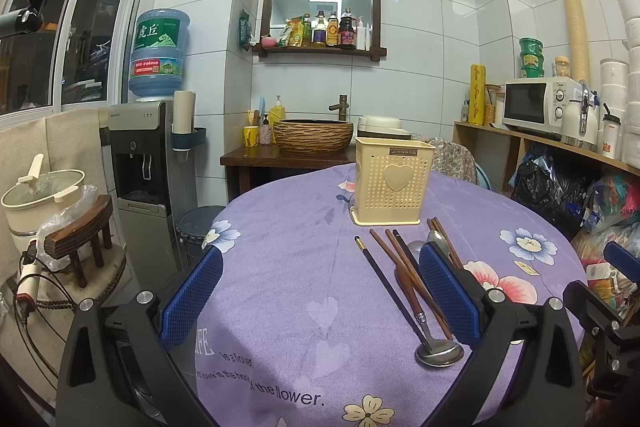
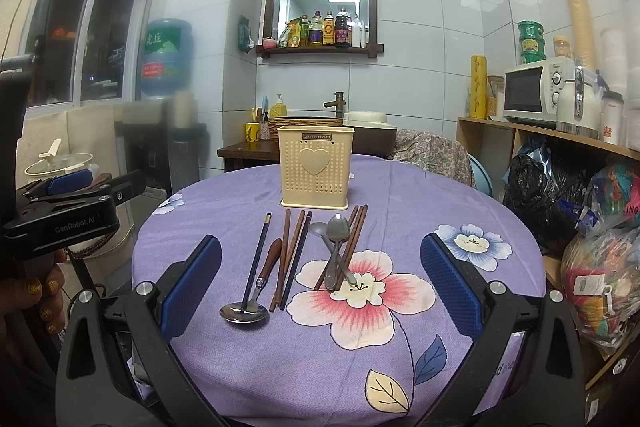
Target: Organize utensils
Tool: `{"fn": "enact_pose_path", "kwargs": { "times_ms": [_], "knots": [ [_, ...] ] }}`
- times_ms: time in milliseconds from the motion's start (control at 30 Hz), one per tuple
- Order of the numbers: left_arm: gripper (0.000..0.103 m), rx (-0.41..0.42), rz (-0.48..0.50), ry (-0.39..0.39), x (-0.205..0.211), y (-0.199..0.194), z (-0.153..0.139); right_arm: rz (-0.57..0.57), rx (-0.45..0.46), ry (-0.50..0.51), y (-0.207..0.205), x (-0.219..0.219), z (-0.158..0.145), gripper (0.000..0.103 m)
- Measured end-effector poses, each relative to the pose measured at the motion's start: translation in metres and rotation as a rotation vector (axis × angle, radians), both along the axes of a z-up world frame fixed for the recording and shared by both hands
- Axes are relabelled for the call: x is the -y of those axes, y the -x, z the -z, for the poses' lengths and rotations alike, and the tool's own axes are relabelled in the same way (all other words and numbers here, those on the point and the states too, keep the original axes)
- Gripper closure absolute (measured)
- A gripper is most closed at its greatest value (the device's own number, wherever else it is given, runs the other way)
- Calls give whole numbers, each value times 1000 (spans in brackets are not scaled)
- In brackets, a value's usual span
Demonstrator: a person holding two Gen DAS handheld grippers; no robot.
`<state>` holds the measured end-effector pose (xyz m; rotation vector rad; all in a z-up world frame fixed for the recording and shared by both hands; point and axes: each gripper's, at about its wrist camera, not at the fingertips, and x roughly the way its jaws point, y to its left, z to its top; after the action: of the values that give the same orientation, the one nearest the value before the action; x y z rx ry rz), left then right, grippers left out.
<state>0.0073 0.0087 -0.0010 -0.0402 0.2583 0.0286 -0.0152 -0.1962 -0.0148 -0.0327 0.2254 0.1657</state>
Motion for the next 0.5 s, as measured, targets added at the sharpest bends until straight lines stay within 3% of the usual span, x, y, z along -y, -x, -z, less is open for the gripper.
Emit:
{"fn": "enact_pose_path", "kwargs": {
  "times_ms": [500],
  "knots": [
    [5,-9,-1,-3,1,0,1,-4,-10,0,0,-3,1,5]
  ]
}}
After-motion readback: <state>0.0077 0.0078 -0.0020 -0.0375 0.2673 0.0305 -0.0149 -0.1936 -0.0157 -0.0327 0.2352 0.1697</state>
